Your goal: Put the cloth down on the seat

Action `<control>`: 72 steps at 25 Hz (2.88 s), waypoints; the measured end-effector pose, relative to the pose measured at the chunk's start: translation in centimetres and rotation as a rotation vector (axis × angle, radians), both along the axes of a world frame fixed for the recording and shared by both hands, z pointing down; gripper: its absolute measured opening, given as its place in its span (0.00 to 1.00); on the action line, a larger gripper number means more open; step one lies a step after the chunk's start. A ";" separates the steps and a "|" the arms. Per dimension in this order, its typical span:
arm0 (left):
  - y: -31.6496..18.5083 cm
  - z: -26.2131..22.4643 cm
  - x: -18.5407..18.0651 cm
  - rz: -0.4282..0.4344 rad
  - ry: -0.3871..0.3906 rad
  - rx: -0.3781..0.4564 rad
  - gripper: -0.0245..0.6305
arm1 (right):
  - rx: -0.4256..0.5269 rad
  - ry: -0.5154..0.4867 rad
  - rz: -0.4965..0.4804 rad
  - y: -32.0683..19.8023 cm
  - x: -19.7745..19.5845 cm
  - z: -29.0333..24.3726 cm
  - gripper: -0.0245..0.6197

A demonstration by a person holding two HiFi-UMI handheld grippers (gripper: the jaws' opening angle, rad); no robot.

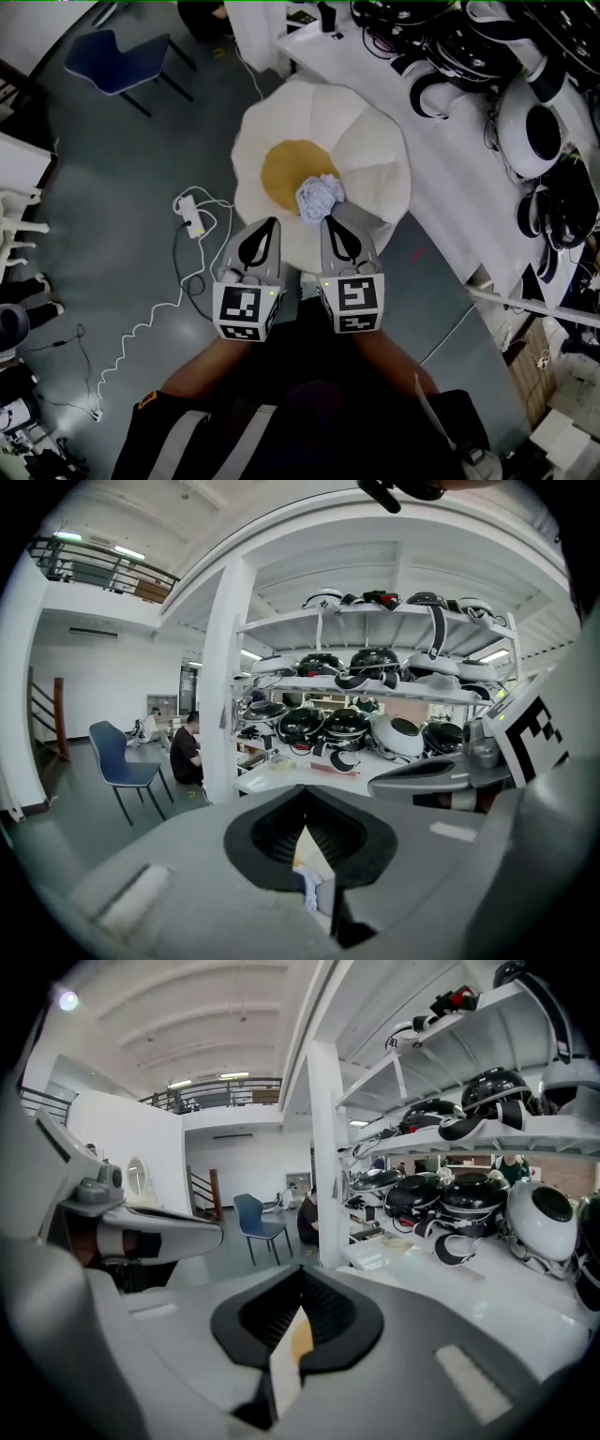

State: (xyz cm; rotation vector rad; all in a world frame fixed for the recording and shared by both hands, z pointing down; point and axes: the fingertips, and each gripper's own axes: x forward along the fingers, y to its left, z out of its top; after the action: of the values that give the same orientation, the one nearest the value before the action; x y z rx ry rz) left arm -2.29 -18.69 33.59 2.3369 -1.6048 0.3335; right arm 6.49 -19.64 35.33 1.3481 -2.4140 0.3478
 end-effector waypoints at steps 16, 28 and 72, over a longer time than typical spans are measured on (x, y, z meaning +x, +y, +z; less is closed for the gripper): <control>10.5 -3.1 -8.1 0.132 0.028 0.056 0.04 | 0.036 0.036 0.134 11.2 -7.3 -2.7 0.04; 16.5 -5.8 -13.9 0.213 0.063 0.092 0.04 | 0.058 0.033 0.219 18.8 -12.0 -5.4 0.04; 24.1 -8.2 -7.4 0.272 0.051 0.154 0.04 | 0.086 0.038 0.165 27.7 -7.6 -8.2 0.04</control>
State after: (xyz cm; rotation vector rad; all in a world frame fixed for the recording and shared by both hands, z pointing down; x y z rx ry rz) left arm -9.72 5.40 25.36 2.6639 -1.3334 0.2111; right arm -1.14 8.09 27.11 1.5817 -2.3171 0.2606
